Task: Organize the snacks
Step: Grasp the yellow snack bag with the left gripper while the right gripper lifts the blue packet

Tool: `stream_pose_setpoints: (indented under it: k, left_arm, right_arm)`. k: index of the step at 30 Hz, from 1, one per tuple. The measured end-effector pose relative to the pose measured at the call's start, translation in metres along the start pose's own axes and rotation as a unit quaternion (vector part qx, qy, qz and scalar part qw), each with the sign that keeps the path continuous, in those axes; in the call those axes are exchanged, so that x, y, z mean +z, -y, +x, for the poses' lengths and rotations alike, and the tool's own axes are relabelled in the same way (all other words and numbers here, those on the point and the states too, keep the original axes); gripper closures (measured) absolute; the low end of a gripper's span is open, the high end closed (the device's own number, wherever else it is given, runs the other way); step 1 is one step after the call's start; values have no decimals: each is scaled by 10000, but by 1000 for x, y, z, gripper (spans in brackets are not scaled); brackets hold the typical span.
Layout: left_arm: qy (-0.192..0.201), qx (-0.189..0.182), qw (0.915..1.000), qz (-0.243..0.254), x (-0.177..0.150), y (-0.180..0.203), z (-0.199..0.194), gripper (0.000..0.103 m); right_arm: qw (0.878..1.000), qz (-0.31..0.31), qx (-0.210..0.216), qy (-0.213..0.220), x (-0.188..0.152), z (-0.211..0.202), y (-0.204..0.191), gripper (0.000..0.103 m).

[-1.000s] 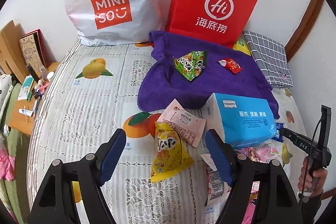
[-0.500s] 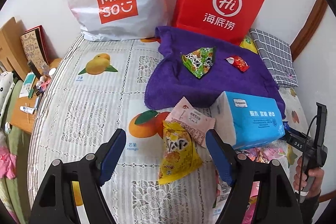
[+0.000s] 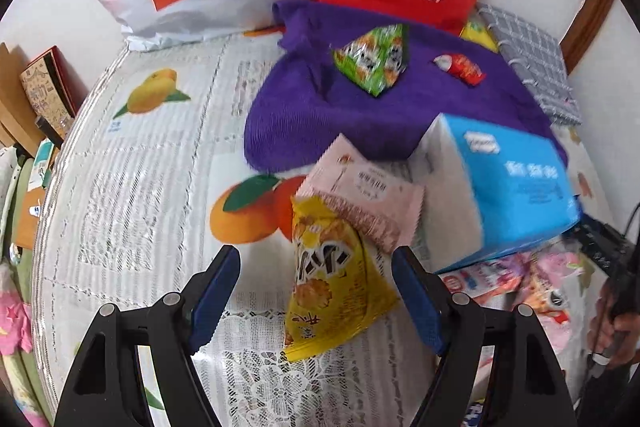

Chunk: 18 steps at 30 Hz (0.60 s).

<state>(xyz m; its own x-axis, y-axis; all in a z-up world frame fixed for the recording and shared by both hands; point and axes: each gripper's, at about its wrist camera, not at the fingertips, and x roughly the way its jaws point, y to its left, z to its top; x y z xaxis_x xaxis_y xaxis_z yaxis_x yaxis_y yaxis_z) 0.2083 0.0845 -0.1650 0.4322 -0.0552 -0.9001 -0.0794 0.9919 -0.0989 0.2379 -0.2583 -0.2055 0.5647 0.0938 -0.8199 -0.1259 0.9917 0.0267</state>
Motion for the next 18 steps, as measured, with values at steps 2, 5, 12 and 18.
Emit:
stream_pose_setpoints:
  k: [2, 5, 12, 18]
  left_arm:
    - [-53, 9, 10000, -1, -2, 0, 4, 28]
    - [-20, 23, 10000, 48, -3, 3, 6, 30]
    - [-25, -72, 9998, 173, -5, 4, 2, 56]
    - [108, -252, 9996, 45, -14, -6, -15, 57]
  right_arm:
    - [10000, 22, 16, 9, -2, -2, 2, 59]
    - [10000, 19, -42, 18, -3, -5, 3, 59]
    - [9998, 65, -114, 143, -9, -23, 4, 59]
    - [9997, 50, -130, 200, -16, -42, -3, 59]
